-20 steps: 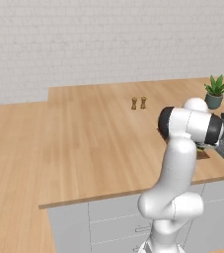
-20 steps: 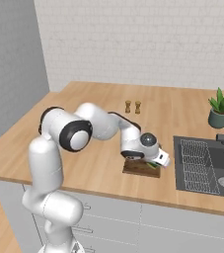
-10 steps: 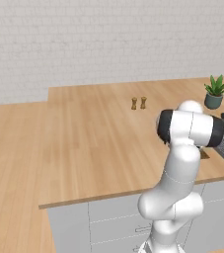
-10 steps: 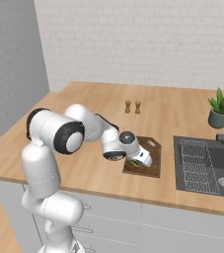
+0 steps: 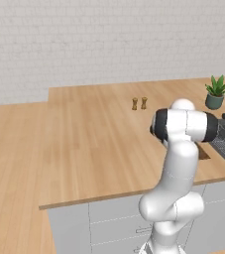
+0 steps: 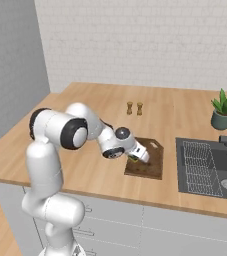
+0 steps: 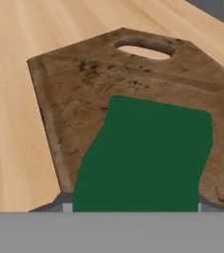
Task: Pick up the sponge from the counter and clean the cutting board by briefly scrubbing or pressing down on the cutting board. Once finished, release the sponge.
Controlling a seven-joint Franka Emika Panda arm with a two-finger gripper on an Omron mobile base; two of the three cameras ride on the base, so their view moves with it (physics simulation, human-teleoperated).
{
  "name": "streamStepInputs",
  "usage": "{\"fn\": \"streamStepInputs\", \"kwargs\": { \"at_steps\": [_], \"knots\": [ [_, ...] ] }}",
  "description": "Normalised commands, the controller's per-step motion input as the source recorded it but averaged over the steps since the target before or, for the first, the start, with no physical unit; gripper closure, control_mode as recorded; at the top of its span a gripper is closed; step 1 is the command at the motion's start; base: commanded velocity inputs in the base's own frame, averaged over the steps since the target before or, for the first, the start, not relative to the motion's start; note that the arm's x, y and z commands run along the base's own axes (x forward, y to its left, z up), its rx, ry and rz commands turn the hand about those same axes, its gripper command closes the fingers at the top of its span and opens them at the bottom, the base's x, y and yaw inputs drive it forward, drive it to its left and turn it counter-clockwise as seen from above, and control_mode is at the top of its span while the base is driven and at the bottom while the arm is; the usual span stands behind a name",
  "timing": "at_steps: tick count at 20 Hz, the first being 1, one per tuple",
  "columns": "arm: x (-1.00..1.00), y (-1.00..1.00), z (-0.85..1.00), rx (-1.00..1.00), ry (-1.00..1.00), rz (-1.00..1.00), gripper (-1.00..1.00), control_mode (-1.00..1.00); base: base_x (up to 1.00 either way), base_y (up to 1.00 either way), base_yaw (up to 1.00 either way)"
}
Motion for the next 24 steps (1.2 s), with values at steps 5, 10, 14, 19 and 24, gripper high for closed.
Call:
{"fn": "streamStepInputs", "kwargs": {
  "at_steps": [5,10,14,19,24],
  "knots": [
    [0.33,-0.24,-0.03,0.00,0.00,-0.02,1.00,-1.00,0.00,0.00,0.00],
    [0.02,-0.52,-0.08,0.00,0.00,-0.01,1.00,-1.00,0.00,0.00,0.00],
    [0.00,-0.48,-0.06,0.01,-0.01,0.00,1.00,-1.00,0.00,0.00,0.00],
    [-0.07,0.09,0.00,0.01,0.00,0.00,1.00,-1.00,0.00,0.00,0.00],
    [-0.29,0.46,0.00,0.00,0.00,0.00,1.00,-1.00,0.00,0.00,0.00]
  ]
}}
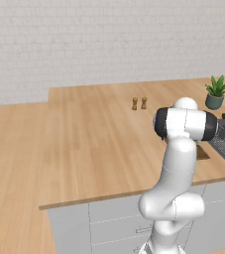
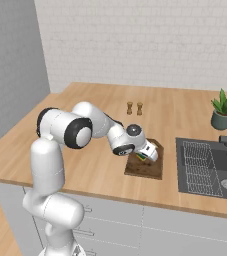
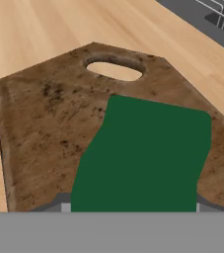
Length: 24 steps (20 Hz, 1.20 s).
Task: Pick up the sponge from the counter and clean the cutting board by briefly scrubbing or pressing down on the cutting board. Once finished, release the sponge.
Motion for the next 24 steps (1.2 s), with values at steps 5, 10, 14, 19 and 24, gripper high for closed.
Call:
{"fn": "streamStepInputs", "kwargs": {
  "at_steps": [5,10,14,19,24],
  "knots": [
    [-0.29,0.48,0.20,0.00,0.00,0.00,1.00,-1.00,0.00,0.00,0.00],
    [-0.11,0.46,0.45,0.00,0.01,0.00,1.00,-1.00,0.00,0.00,0.00],
    [0.00,0.55,0.43,0.00,0.03,0.00,1.00,-1.00,0.00,0.00,0.00],
    [0.00,0.60,0.26,0.00,0.01,0.00,1.00,-1.00,0.00,0.00,0.00],
    [0.00,0.53,0.28,0.00,0.02,0.00,1.00,-1.00,0.00,0.00,0.00]
  ]
}}
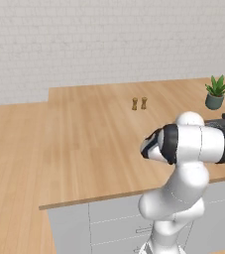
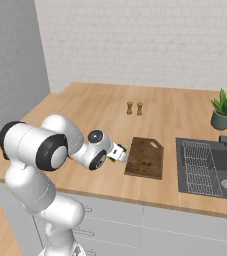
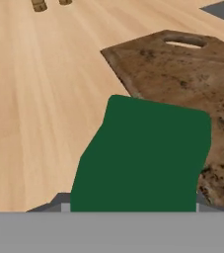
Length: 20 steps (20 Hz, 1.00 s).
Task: Pick up the sponge from the counter and clean the cutting board by briefly scrubbing or pressing down on the cutting board. Once finished, release the sponge.
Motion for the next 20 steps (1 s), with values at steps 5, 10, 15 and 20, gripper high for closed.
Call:
{"fn": "streamStepInputs", "kwargs": {
  "at_steps": [5,10,15,20],
  "knots": [
    [0.00,0.33,0.53,0.04,0.09,0.00,1.00,-1.00,0.00,0.00,0.00],
    [0.00,0.25,0.79,0.11,0.27,0.00,1.00,-1.00,0.00,0.00,0.00],
    [0.00,0.09,0.25,0.06,0.29,0.02,1.00,-1.00,0.00,0.00,0.00],
    [0.00,0.07,-0.21,0.00,0.11,0.06,1.00,-1.00,0.00,0.00,0.00]
  ]
}}
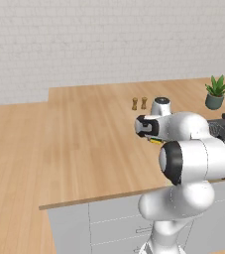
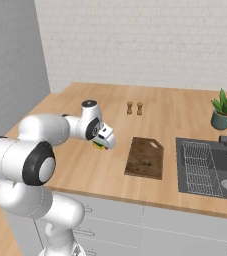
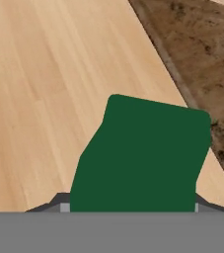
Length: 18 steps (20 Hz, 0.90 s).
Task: Pick up the sponge from the counter and clean the cutting board by briefly scrubbing or pressing down on the cutting board. Once finished, release the sponge.
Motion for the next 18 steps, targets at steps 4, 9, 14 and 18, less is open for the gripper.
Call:
{"fn": "streamStepInputs", "kwargs": {
  "at_steps": [4,9,14,18],
  "knots": [
    [0.00,0.16,-0.42,0.00,0.00,0.06,1.00,-1.00,0.00,0.00,0.00],
    [0.00,0.13,-0.45,0.00,0.00,0.05,1.00,-1.00,0.00,0.00,0.00],
    [0.00,0.00,-0.22,0.00,0.00,0.04,1.00,-1.00,0.00,0.00,0.00],
    [0.00,0.00,-0.12,0.00,0.00,0.04,1.00,-1.00,0.00,0.00,0.00]
  ]
}}
